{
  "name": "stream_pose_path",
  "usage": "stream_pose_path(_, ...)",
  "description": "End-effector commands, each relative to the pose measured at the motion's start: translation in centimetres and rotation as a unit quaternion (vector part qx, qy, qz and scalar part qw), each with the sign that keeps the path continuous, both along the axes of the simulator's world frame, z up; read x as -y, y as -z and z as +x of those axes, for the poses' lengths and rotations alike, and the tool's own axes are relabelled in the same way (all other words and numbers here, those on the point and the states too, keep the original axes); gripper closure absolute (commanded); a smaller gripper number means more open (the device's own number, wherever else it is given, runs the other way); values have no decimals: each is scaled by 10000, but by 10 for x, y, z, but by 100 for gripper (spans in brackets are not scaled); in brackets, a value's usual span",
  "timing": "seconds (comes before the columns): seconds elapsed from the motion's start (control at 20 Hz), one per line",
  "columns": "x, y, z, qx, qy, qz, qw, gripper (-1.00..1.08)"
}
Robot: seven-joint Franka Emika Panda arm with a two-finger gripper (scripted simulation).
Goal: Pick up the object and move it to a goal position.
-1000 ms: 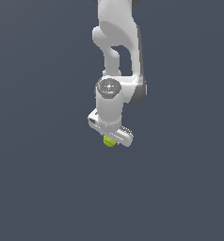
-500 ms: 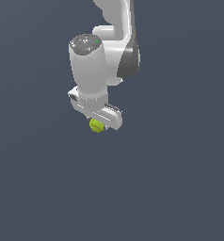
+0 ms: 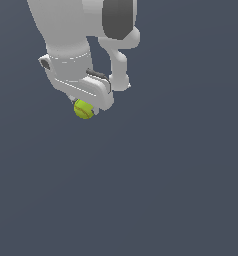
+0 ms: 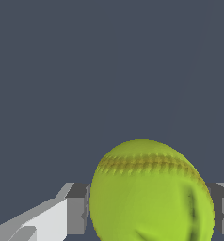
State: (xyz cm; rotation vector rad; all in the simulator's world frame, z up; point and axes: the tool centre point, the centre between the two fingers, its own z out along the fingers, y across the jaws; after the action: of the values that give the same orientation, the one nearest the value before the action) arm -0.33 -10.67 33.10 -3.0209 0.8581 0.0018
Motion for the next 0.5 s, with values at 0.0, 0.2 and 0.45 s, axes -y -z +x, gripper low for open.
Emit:
stream_pose_path(0.0,12,-28,-2,3,-2,0,10000,108)
stream_pose_path(0.2,30,-69,-4,3,-4,-3,10000,108)
stream_pose_path(0.45,48,-110,-5,3,-7,-5,10000,108)
